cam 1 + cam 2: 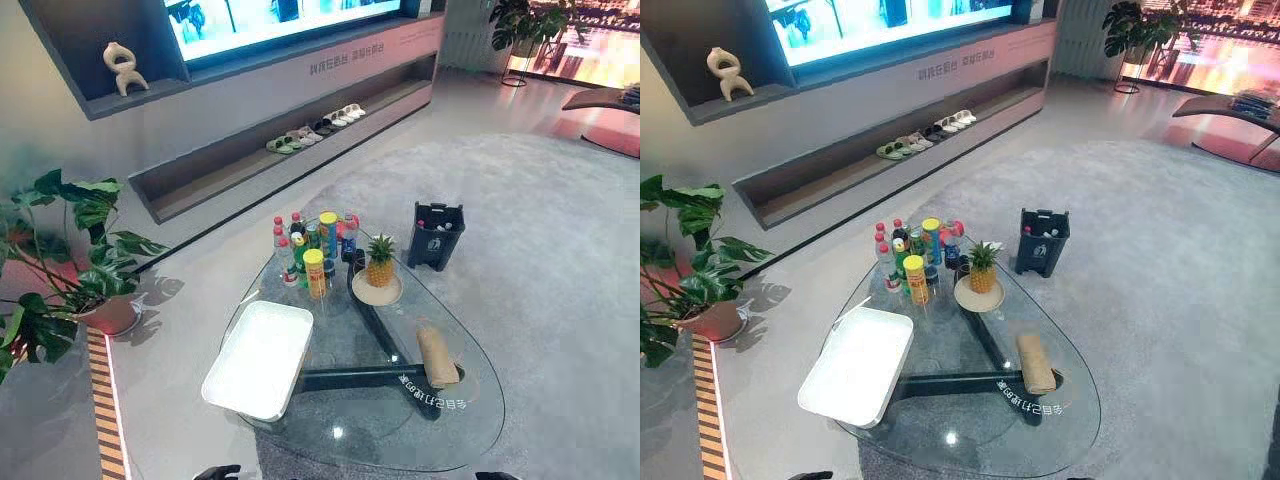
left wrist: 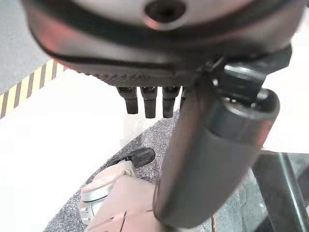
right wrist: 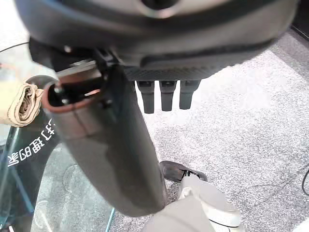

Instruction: Wipe the table with a cloth and put it in the basket.

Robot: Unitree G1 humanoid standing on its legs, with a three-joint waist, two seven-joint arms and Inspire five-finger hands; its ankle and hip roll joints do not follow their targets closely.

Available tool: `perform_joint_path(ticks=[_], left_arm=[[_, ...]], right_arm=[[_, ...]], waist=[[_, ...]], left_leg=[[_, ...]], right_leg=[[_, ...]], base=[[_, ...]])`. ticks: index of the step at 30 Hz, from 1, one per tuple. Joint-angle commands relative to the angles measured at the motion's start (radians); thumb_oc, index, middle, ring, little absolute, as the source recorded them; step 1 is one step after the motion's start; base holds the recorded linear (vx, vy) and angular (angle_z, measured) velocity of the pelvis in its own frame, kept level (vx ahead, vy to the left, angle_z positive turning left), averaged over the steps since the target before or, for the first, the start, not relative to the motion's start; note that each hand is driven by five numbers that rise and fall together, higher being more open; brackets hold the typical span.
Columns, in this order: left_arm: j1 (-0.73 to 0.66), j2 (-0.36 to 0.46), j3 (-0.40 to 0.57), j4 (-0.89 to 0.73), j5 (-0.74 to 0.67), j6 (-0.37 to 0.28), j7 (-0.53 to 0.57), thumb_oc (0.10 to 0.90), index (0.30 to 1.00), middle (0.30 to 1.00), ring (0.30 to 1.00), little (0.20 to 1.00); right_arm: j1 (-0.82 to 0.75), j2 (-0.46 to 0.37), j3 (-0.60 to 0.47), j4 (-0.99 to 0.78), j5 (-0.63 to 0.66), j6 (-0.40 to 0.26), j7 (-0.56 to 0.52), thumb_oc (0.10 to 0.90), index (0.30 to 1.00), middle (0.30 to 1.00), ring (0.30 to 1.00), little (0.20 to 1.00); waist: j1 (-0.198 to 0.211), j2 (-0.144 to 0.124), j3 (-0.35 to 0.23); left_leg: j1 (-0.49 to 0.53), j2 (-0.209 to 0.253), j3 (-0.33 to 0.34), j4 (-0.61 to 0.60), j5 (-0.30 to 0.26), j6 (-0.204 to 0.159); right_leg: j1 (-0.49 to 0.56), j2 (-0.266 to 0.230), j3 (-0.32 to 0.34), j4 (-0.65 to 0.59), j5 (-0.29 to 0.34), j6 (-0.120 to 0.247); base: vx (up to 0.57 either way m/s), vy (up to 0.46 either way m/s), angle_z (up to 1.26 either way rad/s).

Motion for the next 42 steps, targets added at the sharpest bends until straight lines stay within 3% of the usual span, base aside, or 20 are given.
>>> perform_joint_path(ticks=[1, 32, 42], left_arm=[[-0.079, 0.048, 0.031, 0.054, 0.011, -0.008, 0.018, 0.8, 0.9, 0.9, 0.9, 0.9], [-0.071, 0.051, 0.04, 0.052, -0.002, -0.018, 0.02, 0.8, 0.9, 0.9, 0.9, 0.9], [-0.063, 0.065, 0.042, 0.041, -0.035, -0.014, 0.038, 0.8, 0.9, 0.9, 0.9, 0.9]], right_arm=[[-0.057, 0.001, -0.011, 0.053, -0.002, -0.002, -0.023, 0.8, 0.9, 0.9, 0.9, 0.9], [-0.049, -0.008, -0.018, 0.049, 0.001, 0.002, -0.043, 0.8, 0.9, 0.9, 0.9, 0.9], [-0.045, -0.025, -0.013, 0.043, -0.02, 0.015, -0.039, 0.8, 0.9, 0.9, 0.9, 0.9]], waist=[[0.019, -0.038, 0.022], [0.021, -0.045, 0.036], [0.023, -0.047, 0.075]], left_leg=[[0.065, 0.012, 0.04, 0.006, -0.102, -0.009], [0.047, 0.013, 0.031, 0.006, -0.093, -0.009], [0.02, 0.01, 0.033, 0.006, -0.082, -0.008]], right_leg=[[-0.005, -0.061, -0.016, 0.005, 0.013, 0.049], [-0.023, -0.053, -0.012, 0.005, 0.017, 0.045], [-0.051, -0.052, -0.006, 0.005, 0.03, 0.047]], base=[[0.21, 0.0, -0.38], [0.0, 0.0, 0.0], [0.0, 0.0, 0.0]])
